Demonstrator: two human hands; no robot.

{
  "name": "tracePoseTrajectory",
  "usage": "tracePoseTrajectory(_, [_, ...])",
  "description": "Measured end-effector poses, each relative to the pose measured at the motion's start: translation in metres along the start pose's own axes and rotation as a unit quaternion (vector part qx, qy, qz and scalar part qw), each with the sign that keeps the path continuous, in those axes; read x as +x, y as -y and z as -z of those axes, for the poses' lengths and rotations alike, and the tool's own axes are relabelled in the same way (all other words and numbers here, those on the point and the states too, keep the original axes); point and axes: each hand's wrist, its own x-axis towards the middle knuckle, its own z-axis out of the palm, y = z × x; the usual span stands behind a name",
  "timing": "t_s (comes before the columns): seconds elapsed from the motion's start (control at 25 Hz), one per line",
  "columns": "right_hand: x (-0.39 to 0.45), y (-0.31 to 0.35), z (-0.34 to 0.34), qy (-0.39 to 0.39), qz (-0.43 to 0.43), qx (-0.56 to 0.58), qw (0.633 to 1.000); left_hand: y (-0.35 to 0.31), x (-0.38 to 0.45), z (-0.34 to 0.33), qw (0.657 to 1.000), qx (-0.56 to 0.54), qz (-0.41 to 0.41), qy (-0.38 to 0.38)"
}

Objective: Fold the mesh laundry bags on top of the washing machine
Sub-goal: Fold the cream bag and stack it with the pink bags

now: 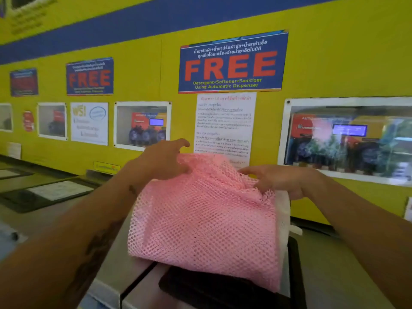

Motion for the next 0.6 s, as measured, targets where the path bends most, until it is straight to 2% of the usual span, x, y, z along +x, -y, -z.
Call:
tracePoseTrajectory(0.08, [0.015,-0.021,0.006,-0.082,-0.056,-0.003,0.995,-0.022,0.003,-0.027,0.989,0.14,0.004,-0.056])
tracePoseTrajectory(0.12, [0.02,-0.031,0.008,-0.156,-0.067,-0.018,0.985,-0.032,-0.003,-0.04,0.984,0.15,-0.007,-0.095])
tracePoseTrajectory(0.2, [0.027,-0.047,0.005,-0.31,-0.032,-0.068,0.948,-0.049,-0.026,-0.063,0.99,0.085,-0.015,-0.113])
tracePoseTrajectory(0.24, [0.028,-0.05,0.0,-0.34,0.01,-0.093,0.936,-0.052,-0.038,-0.074,0.997,0.042,0.013,-0.064])
tracePoseTrajectory(0.28, [0.028,-0.05,-0.009,-0.326,0.056,-0.106,0.938,-0.053,-0.048,-0.085,0.998,0.013,0.056,0.018])
tracePoseTrajectory(0.32, [0.028,-0.051,-0.021,-0.28,0.095,-0.125,0.947,-0.05,-0.057,-0.098,0.988,0.013,0.1,0.115])
tracePoseTrajectory(0.4, [0.031,-0.055,-0.049,-0.132,0.099,-0.23,0.959,-0.043,-0.073,-0.119,0.954,0.038,0.149,0.257])
tracePoseTrajectory(0.48, [0.04,-0.069,-0.066,-0.03,0.039,-0.354,0.934,-0.034,-0.081,-0.135,0.94,0.036,0.149,0.305])
tracePoseTrajectory(0.6, [0.042,-0.088,-0.075,-0.017,-0.033,-0.418,0.907,-0.02,-0.09,-0.134,0.949,0.008,0.108,0.295])
